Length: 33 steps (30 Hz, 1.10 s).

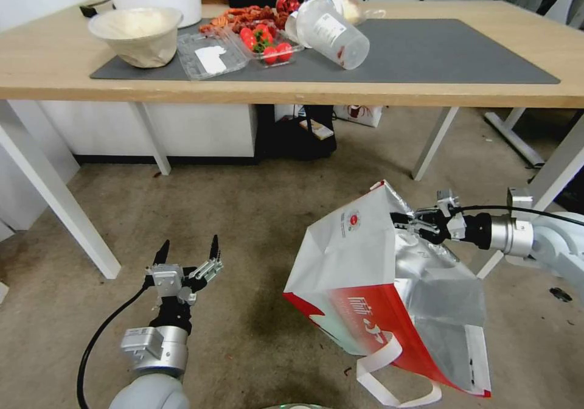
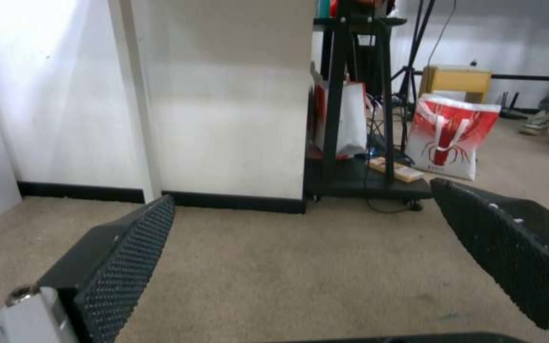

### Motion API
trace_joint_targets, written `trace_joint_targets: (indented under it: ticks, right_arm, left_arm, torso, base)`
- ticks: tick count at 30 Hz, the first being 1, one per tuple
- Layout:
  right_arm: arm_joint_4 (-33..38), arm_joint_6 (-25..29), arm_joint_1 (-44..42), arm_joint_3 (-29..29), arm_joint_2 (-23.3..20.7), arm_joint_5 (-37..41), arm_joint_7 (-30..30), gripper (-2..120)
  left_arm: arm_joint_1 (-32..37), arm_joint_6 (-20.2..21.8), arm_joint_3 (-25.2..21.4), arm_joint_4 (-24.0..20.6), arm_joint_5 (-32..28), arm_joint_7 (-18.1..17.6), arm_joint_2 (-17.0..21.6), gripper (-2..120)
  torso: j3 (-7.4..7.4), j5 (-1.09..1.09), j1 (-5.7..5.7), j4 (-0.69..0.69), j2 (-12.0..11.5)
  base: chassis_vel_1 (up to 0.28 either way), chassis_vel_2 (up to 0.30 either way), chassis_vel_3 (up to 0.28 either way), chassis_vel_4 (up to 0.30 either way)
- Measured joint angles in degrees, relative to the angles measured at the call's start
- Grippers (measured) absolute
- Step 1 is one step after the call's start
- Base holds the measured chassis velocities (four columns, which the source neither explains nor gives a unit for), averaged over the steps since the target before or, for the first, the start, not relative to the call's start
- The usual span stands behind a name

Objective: Pick up the food delivery bag from the floor and place it on the table.

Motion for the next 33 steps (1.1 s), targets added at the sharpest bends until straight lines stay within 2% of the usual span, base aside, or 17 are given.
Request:
trace_joint_targets:
  ticks: [6, 14, 33]
  right_arm:
    - [-0.8, -1.3, 0.6, -0.8, 0.8, 0.1, -4.6, 0]
    - [-0.3, -2.6, 1.8, -1.9, 0.9, 0.3, -6.9, 0]
    - [2.8, -3.7, 0.6, -1.8, 1.0, 1.1, -7.2, 0]
  left_arm:
    - [-0.2, 0.0, -0.4, 0.2, 0.0, 0.6, 0.3, 100]
    - [-0.3, 0.0, -1.0, 0.2, -0.5, 0.7, 0.6, 100]
    - [-0.5, 0.1, -0.9, 0.0, -1.0, -0.2, 0.6, 100]
  torso:
    - [0.0, 0.01, 0.0, 0.0, 0.0]
    - [0.0, 0.0, 0.0, 0.0, 0.0]
    - [0.0, -0.01, 0.0, 0.0, 0.0]
  base:
    - [0.0, 0.0, 0.0, 0.0]
    - [0.0, 0.0, 0.0, 0.0]
    - [0.0, 0.0, 0.0, 0.0]
